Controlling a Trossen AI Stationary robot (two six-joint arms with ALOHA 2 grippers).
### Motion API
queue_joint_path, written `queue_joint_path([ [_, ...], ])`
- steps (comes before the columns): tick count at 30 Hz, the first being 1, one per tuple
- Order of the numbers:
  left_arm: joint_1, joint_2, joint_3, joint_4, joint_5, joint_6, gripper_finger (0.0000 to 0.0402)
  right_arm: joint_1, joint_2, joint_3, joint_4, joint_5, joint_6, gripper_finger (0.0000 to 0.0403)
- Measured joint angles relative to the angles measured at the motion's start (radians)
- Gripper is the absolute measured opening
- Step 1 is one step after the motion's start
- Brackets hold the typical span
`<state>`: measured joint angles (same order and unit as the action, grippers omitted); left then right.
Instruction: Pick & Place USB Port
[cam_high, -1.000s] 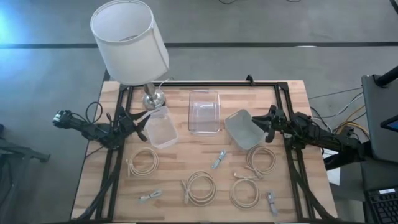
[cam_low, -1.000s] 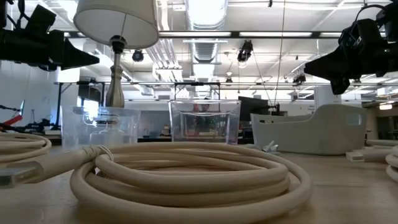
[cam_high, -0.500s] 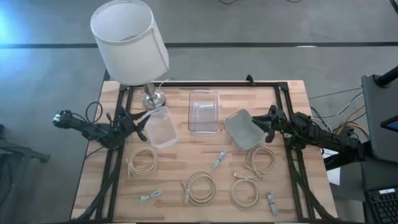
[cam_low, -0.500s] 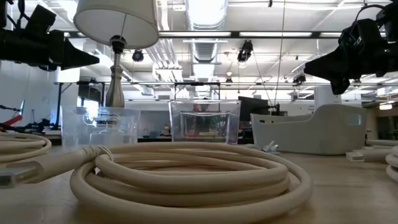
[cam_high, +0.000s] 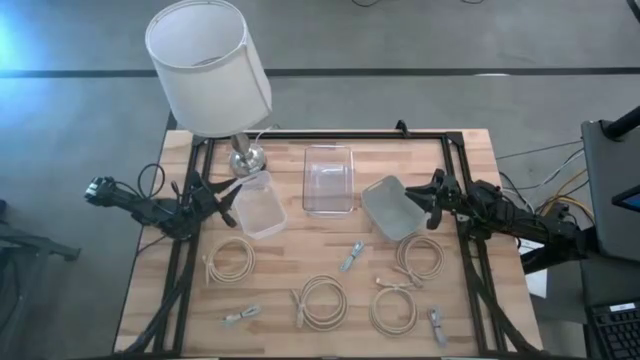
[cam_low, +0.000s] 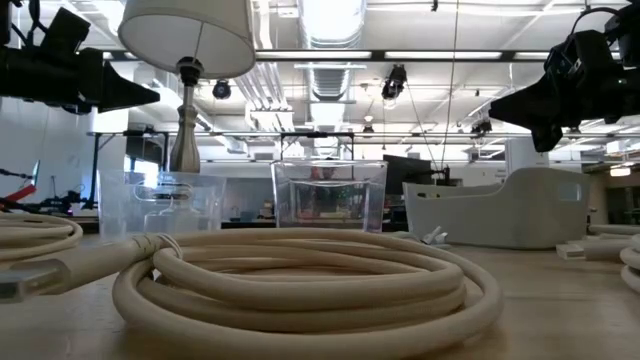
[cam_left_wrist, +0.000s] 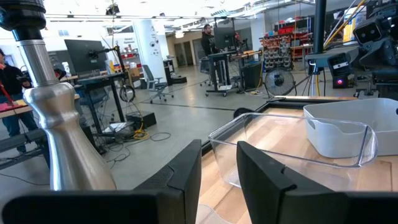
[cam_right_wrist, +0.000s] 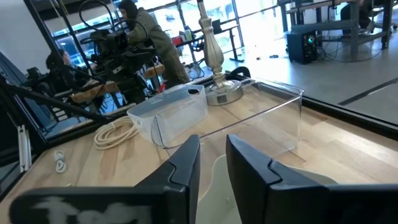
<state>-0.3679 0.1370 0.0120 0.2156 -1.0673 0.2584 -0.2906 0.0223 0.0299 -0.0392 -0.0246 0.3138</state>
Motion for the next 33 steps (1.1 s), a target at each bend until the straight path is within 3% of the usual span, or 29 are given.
queue_joint_path([
  [9,0.0,0.0,0.0,0.0,0.0,0.0,0.0106,0.0,0.0,0.0,0.0,0.0,0.0,0.0087],
  [21,0.0,0.0,0.0,0.0,0.0,0.0,0.0106,0.0,0.0,0.0,0.0,0.0,0.0,0.0068],
  [33,0.0,0.0,0.0,0.0,0.0,0.0,0.0106,0.0,0.0,0.0,0.0,0.0,0.0,0.0085],
])
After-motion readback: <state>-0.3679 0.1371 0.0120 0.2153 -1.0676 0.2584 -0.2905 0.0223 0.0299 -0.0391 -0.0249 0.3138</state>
